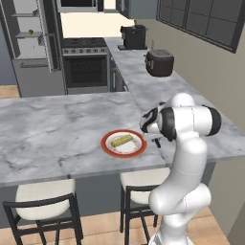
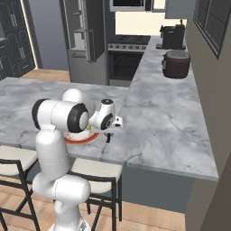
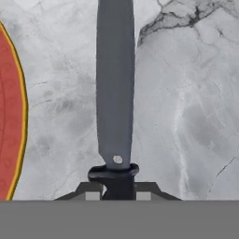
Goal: Retrieve the butter from the fridge and place it on a plate on the dining table. Then retrieve the butter knife by the fridge and place it near the plate.
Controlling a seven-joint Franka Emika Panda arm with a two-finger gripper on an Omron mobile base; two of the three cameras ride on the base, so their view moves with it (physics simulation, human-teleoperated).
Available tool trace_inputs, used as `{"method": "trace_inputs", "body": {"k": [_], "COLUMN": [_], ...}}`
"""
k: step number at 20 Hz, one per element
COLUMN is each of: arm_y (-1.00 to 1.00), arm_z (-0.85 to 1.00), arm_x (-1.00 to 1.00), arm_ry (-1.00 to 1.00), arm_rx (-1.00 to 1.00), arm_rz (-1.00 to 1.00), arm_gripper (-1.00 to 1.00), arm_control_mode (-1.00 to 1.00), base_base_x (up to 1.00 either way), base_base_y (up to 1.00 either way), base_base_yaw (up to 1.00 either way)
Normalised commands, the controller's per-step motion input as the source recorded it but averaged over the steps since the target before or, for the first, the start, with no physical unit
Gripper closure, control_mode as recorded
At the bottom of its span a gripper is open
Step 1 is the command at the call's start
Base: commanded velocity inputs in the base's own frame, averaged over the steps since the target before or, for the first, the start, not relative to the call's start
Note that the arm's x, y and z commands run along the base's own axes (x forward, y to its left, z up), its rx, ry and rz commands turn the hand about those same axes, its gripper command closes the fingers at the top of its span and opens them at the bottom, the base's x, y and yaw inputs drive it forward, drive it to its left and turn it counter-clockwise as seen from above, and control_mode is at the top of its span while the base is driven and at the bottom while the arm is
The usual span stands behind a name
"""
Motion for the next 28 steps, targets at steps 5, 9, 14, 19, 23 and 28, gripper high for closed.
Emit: {"method": "trace_inputs", "body": {"k": [5,9,14,19,23,28], "arm_y": [0.0,0.06,0.25,0.16,0.03,0.0], "arm_z": [-0.13,-0.01,-0.07,-0.06,-0.02,0.0], "arm_x": [0.12,0.07,0.07,0.14,0.14,0.01], "arm_ry": [-0.02,0.0,0.0,0.0,0.0,0.0], "arm_rx": [0.0,0.0,0.01,0.0,0.0,0.0], "arm_rz": [0.0,0.0,0.0,0.0,0.0,0.0], "arm_gripper": [1.0,1.0,1.0,1.0,-1.0,-1.0], "arm_control_mode": [-1.0,-1.0,-1.0,-1.0,-1.0,-1.0], "base_base_x": [0.0,0.0,0.0,0.0,0.0,0.0], "base_base_y": [0.0,0.0,0.0,0.0,0.0,0.0], "base_base_yaw": [0.0,0.0,0.0,0.0,0.0,0.0]}}
